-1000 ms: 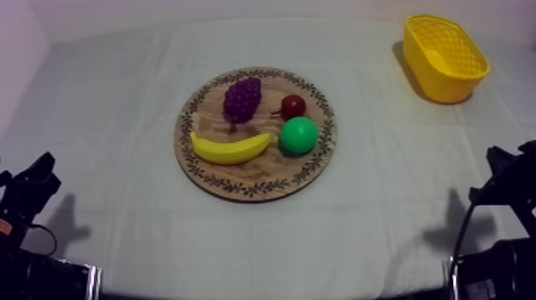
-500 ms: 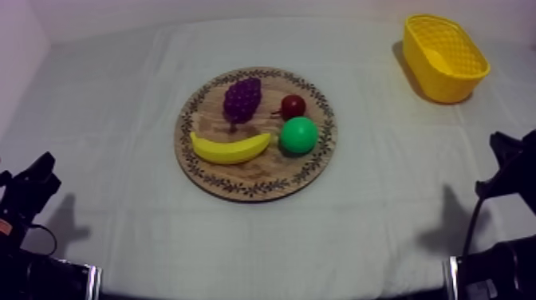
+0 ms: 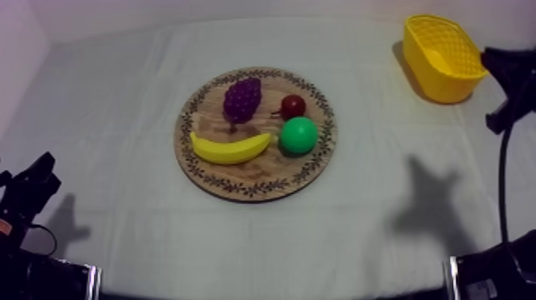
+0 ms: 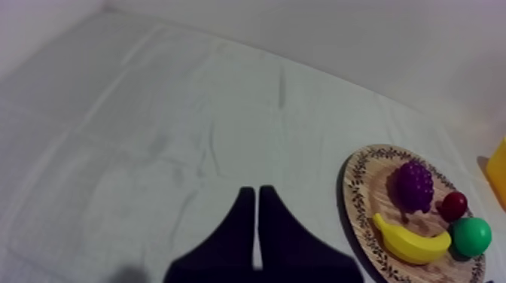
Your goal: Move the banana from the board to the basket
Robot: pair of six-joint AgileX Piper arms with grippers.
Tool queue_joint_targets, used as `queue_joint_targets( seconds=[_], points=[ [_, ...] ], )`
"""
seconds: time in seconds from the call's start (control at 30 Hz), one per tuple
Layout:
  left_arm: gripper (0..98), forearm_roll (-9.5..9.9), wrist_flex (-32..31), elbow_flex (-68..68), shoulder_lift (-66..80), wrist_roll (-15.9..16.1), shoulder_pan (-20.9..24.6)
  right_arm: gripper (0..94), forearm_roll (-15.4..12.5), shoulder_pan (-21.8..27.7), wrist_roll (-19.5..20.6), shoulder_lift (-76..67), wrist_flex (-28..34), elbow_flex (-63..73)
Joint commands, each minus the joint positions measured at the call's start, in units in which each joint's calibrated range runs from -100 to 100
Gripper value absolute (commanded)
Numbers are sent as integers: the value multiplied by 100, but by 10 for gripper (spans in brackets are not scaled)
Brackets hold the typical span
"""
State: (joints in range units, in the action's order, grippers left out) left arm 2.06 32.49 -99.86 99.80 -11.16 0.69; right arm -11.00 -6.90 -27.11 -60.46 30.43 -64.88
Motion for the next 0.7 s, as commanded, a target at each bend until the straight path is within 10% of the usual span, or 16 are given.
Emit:
queue_joint_targets(
  seconds=[0.0, 0.67],
  points=[
    [1, 1, 1, -3, 3, 1, 0, 30, -51, -202, -203, 776, 138, 723],
    [1, 1, 1, -3, 3, 1, 0, 35, 451, -1916, -143, 3957, 1308, 3555]
  ],
)
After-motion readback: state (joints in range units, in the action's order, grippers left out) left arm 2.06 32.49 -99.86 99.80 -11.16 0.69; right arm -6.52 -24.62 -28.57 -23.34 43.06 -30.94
